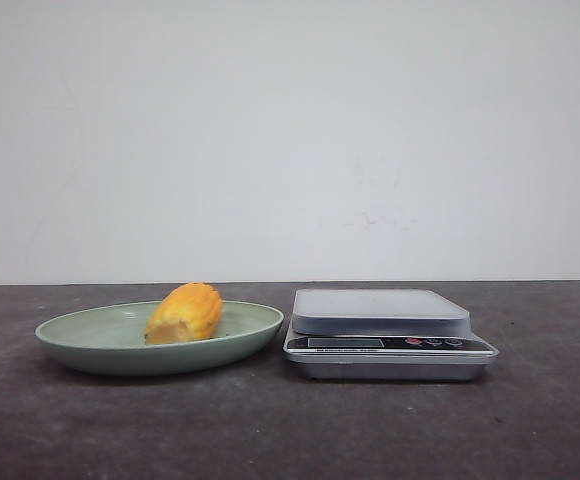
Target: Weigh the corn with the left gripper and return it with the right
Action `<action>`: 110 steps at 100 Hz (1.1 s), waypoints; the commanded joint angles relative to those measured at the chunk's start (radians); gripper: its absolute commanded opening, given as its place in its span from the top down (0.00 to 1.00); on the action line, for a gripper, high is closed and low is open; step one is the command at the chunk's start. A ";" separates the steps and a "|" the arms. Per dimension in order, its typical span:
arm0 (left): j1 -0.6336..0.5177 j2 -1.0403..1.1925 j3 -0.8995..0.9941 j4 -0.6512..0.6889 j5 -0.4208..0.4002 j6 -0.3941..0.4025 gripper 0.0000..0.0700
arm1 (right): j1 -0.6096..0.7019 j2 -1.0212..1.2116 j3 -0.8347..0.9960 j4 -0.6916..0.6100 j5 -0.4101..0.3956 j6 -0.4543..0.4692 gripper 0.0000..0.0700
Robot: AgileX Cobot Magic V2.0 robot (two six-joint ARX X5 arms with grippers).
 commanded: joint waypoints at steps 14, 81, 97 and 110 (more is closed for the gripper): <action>0.004 -0.007 -0.252 0.296 0.013 0.045 0.99 | 0.003 0.002 0.012 0.012 0.000 0.010 0.99; 0.006 -0.008 -0.535 0.495 0.016 0.075 0.99 | 0.003 0.002 0.013 0.012 0.000 0.010 0.99; 0.006 -0.008 -0.535 0.467 0.017 0.077 0.99 | 0.003 0.002 0.013 0.012 0.000 0.010 0.99; 0.006 -0.008 -0.535 0.400 0.017 0.077 0.99 | 0.003 0.002 0.013 0.012 0.000 0.010 0.99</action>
